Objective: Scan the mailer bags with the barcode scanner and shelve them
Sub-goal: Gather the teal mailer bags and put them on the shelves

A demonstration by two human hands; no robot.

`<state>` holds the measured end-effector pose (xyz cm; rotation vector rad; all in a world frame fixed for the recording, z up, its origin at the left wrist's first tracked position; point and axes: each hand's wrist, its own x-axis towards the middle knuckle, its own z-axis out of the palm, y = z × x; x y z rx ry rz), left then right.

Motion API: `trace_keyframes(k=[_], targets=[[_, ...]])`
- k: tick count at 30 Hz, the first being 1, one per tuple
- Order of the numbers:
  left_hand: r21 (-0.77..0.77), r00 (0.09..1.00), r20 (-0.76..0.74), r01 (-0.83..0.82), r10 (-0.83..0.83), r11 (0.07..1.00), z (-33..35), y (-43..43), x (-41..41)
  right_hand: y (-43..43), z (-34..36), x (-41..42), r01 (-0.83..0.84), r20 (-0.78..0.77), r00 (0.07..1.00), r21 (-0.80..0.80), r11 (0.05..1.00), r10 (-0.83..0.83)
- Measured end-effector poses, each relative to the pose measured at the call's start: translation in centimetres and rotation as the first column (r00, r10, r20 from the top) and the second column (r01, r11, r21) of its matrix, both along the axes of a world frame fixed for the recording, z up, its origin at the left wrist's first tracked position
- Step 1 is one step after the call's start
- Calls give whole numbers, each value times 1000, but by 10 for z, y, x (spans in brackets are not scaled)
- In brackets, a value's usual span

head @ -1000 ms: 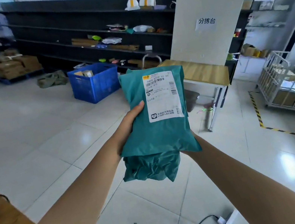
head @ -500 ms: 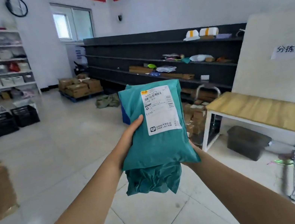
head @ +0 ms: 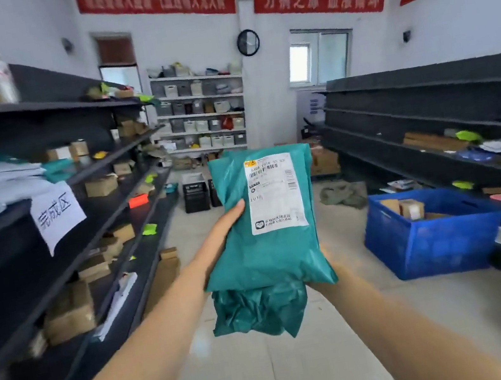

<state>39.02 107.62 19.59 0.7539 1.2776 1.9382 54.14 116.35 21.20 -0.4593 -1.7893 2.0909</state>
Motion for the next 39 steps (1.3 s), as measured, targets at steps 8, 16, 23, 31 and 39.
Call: trace_keyframes(k=[8, 16, 23, 31, 39], targets=[[7, 925, 9, -379, 379, 925, 29, 26, -139, 100, -12, -194, -424, 48, 906, 131, 896, 421], [-6, 823, 33, -567, 567, 824, 14, 2, -332, 80, -15, -435, -563, -145, 825, -144, 814, 546], [5, 745, 153, -657, 649, 754, 18, -6, -516, 66, -3, -643, -563, -51, 814, -309, 766, 578], [12, 679, 184, -724, 711, 689, 5, 10, -721, 79, -7, -859, -525, -14, 840, -279, 804, 543], [-17, 528, 113, -846, 842, 533, 43, -9, -919, 61, 32, -1080, -663, -17, 731, -251, 705, 682]])
